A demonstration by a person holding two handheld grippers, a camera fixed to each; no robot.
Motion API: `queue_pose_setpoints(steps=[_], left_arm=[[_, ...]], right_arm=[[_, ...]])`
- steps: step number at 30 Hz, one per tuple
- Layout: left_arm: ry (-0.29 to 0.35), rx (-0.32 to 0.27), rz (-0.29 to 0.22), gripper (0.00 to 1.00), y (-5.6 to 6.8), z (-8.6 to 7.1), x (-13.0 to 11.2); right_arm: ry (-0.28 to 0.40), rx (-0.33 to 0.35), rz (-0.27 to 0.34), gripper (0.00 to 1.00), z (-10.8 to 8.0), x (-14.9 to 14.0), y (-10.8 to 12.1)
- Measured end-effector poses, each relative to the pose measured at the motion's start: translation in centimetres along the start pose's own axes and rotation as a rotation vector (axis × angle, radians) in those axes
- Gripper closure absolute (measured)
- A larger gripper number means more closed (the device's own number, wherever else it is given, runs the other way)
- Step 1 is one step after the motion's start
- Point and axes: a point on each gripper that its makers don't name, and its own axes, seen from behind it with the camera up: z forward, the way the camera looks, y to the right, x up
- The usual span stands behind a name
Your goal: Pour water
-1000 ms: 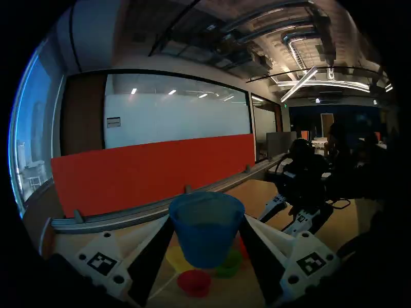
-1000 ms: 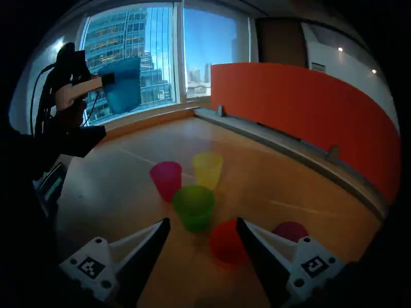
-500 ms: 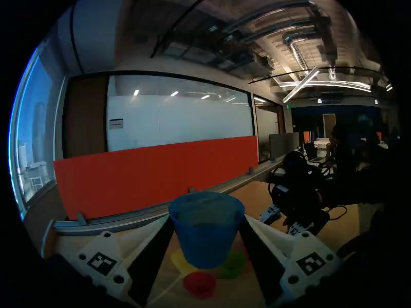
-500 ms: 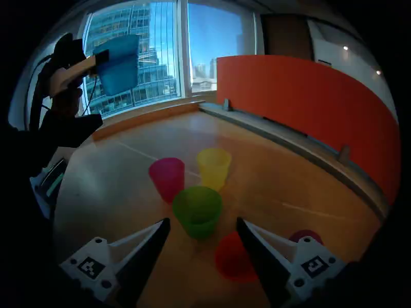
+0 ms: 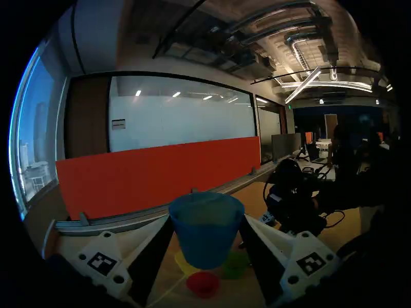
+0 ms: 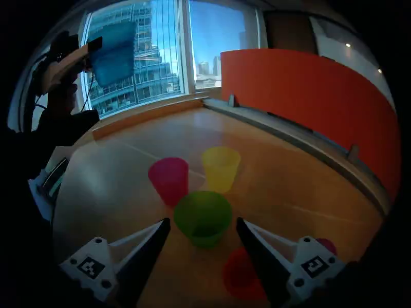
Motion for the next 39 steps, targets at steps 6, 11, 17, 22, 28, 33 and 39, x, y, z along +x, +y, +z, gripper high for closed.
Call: queue_pose_setpoints(steps=[6,11,17,22,28,33,39], left_arm=[[-0.003,0.005,0.002,0.15,-0.2,-0.1,-0.1],[-0.004,0.006,0.001,0.15,-0.3,-0.1,-0.2],[-0.004,0.007,0.001,0.15,-0.3,-0.1,-0.3],[-0.004,0.007,0.001,0.15,-0.3,-0.2,-0.4],[-0.006,0.007,-0.002,0.15,-0.3,-0.2,-0.6],[-0.009,0.008,-0.002,0.15,-0.4,-0.2,-0.7],[-0.010,0.008,-0.002,0.15,-0.4,-0.3,-0.8]], right_arm=[[-0.020,-0.002,-0.008,0.00,1.1,-0.3,-0.1],[-0.036,-0.012,-0.013,0.00,2.0,-0.7,-0.2],[-0.048,-0.024,-0.007,0.00,2.9,-1.1,-0.3],[-0.058,-0.032,-0.008,0.00,3.3,-1.5,-0.3],[-0.067,-0.039,-0.006,0.09,3.5,-1.8,-0.3],[-0.067,-0.026,-0.004,0.10,3.5,-1.8,-0.7],[-0.062,-0.015,-0.007,0.10,3.3,-1.6,-1.2]])
